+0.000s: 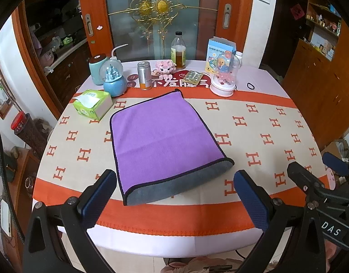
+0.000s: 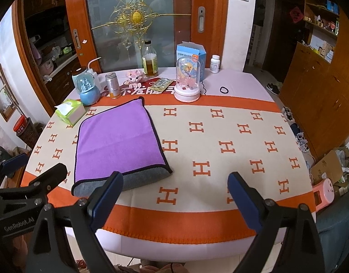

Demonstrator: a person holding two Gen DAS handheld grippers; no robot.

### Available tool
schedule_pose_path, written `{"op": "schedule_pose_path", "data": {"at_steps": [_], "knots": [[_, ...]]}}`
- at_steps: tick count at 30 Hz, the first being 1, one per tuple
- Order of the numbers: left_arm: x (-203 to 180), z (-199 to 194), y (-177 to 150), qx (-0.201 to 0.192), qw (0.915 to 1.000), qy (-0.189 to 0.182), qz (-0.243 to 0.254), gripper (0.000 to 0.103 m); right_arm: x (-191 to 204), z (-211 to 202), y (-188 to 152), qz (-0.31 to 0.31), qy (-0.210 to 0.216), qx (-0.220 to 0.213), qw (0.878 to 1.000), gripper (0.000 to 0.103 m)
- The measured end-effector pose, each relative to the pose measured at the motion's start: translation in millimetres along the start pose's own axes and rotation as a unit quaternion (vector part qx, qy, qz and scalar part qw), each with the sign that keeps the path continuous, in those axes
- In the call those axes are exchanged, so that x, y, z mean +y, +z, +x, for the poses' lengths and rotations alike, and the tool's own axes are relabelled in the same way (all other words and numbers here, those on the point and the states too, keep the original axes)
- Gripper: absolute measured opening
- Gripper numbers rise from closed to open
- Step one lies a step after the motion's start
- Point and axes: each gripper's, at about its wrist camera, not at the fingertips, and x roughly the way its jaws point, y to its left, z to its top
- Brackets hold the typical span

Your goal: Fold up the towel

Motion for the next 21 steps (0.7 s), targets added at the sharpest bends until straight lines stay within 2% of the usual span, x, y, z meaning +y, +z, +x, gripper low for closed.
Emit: {"op": "schedule_pose_path", "data": {"at_steps": [8, 15, 21], "knots": [[11, -4, 8, -0.019, 0.9994, 0.003, -0.029, 0.102, -1, 2, 7, -0.024, 0.017, -0.017, 0.999, 0.094], [23, -4, 7, -0.026, 0.9975, 0.013, -0.064, 0.102, -10, 10, 19, -0.053, 0.05, -0.028, 0.997, 0.094], [35, 10, -13, -0.019, 0.9942, 0.07, -0.079, 0.102, -18, 27, 26, -0.086, 0.086, -0.027, 0.992, 0.093]]}}
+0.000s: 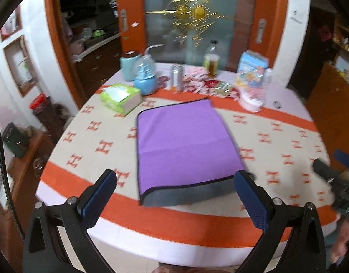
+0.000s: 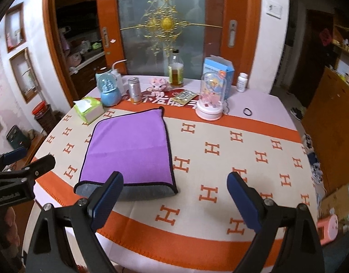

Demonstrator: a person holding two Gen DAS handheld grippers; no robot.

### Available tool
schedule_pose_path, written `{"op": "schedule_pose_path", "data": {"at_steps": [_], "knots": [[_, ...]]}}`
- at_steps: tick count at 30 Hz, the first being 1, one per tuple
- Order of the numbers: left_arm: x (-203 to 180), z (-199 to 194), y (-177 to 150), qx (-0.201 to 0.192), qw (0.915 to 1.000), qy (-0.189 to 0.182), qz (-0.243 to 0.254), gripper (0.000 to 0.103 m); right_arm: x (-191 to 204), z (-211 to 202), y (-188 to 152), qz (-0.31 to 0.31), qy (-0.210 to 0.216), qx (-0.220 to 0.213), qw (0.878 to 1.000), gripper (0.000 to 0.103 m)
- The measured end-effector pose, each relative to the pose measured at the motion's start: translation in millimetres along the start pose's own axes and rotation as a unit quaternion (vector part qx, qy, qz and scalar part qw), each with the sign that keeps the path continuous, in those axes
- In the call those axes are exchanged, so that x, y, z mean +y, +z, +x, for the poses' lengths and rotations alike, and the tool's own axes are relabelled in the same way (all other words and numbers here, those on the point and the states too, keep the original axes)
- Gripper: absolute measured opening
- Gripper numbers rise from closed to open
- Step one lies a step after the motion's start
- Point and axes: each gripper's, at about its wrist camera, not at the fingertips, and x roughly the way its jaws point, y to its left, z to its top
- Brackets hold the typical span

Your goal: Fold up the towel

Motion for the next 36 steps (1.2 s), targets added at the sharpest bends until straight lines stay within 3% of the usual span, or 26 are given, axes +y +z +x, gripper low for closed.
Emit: {"op": "schedule_pose_path", "data": {"at_steps": [2, 5, 10, 16, 21, 24, 30, 36], "knots": [[8, 9, -9, 0.017, 0.9998, -0.002, -0.007, 0.102, -2, 7, 0, -0.011, 0.013, 0.003, 1.0, 0.093], [22, 23, -19, 0.043, 0.9978, -0.041, -0.029, 0.102, -1, 19, -2, -0.035, 0.022, 0.008, 0.999, 0.093], [41, 41, -36, 0.042, 0.9959, -0.053, -0.059, 0.102, 2, 43, -9, -0.063, 0.044, 0.023, 0.997, 0.091], [41, 78, -52, 0.063, 0.9966, -0.052, -0.013, 0.1, 7, 75, -20, -0.102, 0.081, 0.046, 0.99, 0.081], [45, 112, -57, 0.103, 0.9909, -0.083, 0.026, 0.081, 8, 103, -29, -0.14, 0.119, 0.072, 0.98, 0.079], [52, 135, -58, 0.132, 0.9857, -0.1, 0.03, 0.071, 7, 123, -32, -0.152, 0.144, 0.096, 0.973, 0.072], [65, 169, -53, 0.166, 0.9764, -0.13, 0.047, 0.054, 5, 165, -30, -0.164, 0.181, 0.139, 0.96, 0.063], [69, 187, -47, 0.184, 0.9667, -0.167, 0.062, 0.044, 3, 197, -31, -0.186, 0.212, 0.173, 0.944, 0.055]]}}
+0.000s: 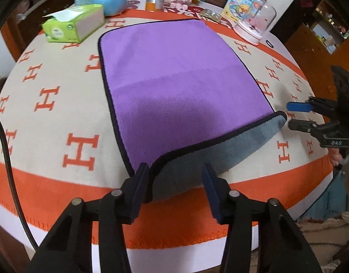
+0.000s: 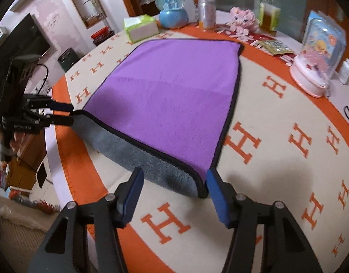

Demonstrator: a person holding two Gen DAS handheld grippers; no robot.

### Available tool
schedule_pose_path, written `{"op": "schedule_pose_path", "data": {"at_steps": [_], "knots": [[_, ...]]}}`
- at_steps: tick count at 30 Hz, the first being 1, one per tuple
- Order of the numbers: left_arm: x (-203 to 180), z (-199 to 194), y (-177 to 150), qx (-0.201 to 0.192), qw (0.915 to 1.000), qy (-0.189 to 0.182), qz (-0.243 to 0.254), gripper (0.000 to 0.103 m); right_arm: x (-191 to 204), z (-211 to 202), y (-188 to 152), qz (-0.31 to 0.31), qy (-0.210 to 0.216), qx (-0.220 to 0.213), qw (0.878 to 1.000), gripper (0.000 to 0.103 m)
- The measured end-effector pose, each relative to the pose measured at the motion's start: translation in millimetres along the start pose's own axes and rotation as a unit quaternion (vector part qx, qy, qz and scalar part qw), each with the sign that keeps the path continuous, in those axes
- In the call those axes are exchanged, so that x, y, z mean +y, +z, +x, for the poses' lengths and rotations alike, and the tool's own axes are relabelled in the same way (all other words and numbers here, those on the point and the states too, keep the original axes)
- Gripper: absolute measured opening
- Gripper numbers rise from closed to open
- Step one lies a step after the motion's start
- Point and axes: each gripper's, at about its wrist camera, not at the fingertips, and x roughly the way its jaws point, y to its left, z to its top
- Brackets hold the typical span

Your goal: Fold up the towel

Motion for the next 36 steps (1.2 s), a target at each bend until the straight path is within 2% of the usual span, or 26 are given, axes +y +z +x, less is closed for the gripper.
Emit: {"op": "schedule_pose_path", "data": {"at_steps": [8, 13, 20, 24, 26, 31, 32, 36], "knots": [[11, 7, 7, 0.019, 0.9995, -0.017, 0.02, 0.043, -13, 15, 1, -0.009, 0.023, 0.025, 0.999, 0.049], [17, 11, 8, 0.029, 0.9992, -0.021, 0.021, 0.043, -19, 19, 4, -0.011, 0.032, 0.035, 0.999, 0.037], [19, 18, 11, 0.041, 0.9985, -0.025, 0.028, 0.042, -19, 23, 5, -0.021, 0.029, 0.045, 0.998, 0.036], [19, 21, 10, 0.053, 0.9975, -0.033, 0.034, 0.034, -22, 26, 4, -0.022, 0.03, 0.049, 0.998, 0.034], [18, 24, 9, 0.056, 0.9972, -0.033, 0.036, 0.033, -22, 26, 4, -0.023, 0.032, 0.052, 0.998, 0.03], [16, 27, 5, 0.065, 0.9966, -0.035, 0.036, 0.019, -22, 26, 2, -0.03, 0.029, 0.055, 0.998, 0.019], [15, 27, 4, 0.066, 0.9966, -0.033, 0.038, 0.014, -21, 26, 1, -0.032, 0.026, 0.054, 0.998, 0.019], [8, 24, 1, 0.065, 0.9966, -0.015, 0.048, 0.006, -17, 25, -1, -0.038, 0.016, 0.051, 0.998, 0.009]]}}
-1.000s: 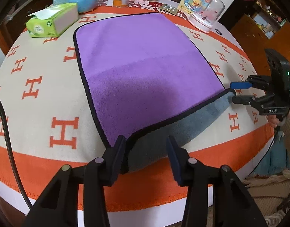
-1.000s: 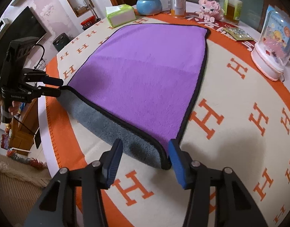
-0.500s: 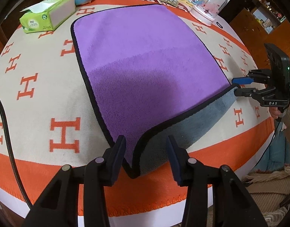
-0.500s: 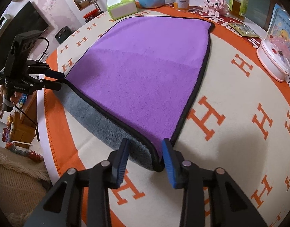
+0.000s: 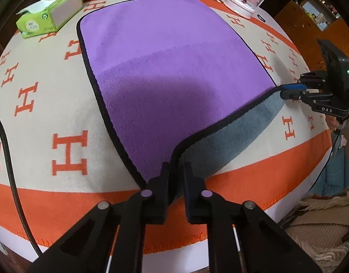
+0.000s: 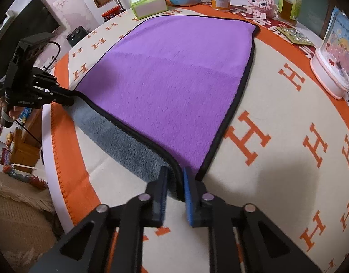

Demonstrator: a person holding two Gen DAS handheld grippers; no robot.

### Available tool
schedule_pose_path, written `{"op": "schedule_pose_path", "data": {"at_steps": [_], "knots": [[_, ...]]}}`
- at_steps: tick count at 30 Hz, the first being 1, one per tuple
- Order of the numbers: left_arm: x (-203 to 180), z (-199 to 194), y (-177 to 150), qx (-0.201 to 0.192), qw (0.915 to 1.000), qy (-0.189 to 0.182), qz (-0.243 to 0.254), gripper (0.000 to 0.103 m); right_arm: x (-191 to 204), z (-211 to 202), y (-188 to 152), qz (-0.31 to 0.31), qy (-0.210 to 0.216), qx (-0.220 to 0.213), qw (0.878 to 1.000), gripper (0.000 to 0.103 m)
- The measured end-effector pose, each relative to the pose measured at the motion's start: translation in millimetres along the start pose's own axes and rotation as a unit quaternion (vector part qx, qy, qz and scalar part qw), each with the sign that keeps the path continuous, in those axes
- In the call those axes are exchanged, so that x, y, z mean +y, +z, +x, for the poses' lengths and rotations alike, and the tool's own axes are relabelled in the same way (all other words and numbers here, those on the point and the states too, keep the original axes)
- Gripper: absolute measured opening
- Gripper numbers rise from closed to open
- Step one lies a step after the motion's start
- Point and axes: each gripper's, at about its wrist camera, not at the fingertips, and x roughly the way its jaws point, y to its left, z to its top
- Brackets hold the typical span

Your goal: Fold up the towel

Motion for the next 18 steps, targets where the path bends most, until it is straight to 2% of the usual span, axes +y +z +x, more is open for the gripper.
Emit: {"op": "schedule_pose_path", "data": {"at_steps": [5, 10, 13, 18], "knots": [[-8, -10, -3, -0.017, 0.9994, 0.028, -0.003, 0.004, 5, -7, -3, 0.003, -0.017, -0.017, 1.0, 0.006], [-15, -29, 0, -0.048, 0.996, 0.074, -0.013, 0.004, 13, -18, 4, 0.011, -0.05, -0.037, 0.998, 0.005], [-18, -43, 10, -0.07, 0.9928, 0.097, -0.013, 0.004, 14, -31, 18, 0.026, -0.077, -0.064, 0.995, 0.005], [-14, -77, 50, -0.121, 0.9829, 0.135, -0.031, 0.004, 9, -56, 56, 0.056, -0.124, -0.117, 0.984, 0.005]]}}
